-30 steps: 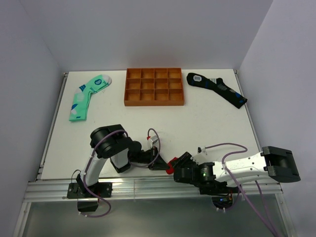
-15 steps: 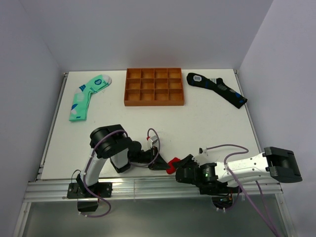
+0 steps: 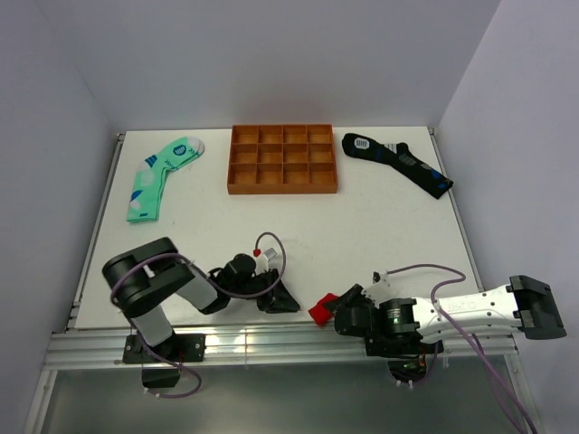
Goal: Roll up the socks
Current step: Pick up the sock at the center of the board.
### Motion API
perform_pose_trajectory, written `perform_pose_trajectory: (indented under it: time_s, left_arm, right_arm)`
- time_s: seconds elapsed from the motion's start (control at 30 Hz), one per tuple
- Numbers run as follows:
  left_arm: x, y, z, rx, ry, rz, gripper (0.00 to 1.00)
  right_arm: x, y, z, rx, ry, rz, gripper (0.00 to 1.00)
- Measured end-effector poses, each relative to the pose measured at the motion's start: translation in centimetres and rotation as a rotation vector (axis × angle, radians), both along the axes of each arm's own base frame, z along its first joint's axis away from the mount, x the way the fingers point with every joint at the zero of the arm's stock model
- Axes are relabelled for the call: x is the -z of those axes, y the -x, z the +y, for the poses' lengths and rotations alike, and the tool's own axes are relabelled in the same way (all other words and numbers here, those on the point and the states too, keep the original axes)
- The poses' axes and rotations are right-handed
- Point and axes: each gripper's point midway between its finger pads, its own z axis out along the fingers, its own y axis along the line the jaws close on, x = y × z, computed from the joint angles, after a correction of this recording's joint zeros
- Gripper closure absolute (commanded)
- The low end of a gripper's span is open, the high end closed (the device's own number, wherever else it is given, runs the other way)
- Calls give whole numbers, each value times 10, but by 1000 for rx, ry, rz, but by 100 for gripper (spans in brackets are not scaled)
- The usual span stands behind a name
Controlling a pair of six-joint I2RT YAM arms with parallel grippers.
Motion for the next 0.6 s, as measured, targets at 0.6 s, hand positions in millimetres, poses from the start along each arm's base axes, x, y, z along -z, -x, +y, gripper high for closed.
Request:
perform_pose_trajectory:
  time_s: [0.6]
  left_arm:
    - [-138, -86, 49, -219, -92, -529, 72]
  right_arm:
    - [-134, -164, 3, -65, 178, -325, 100]
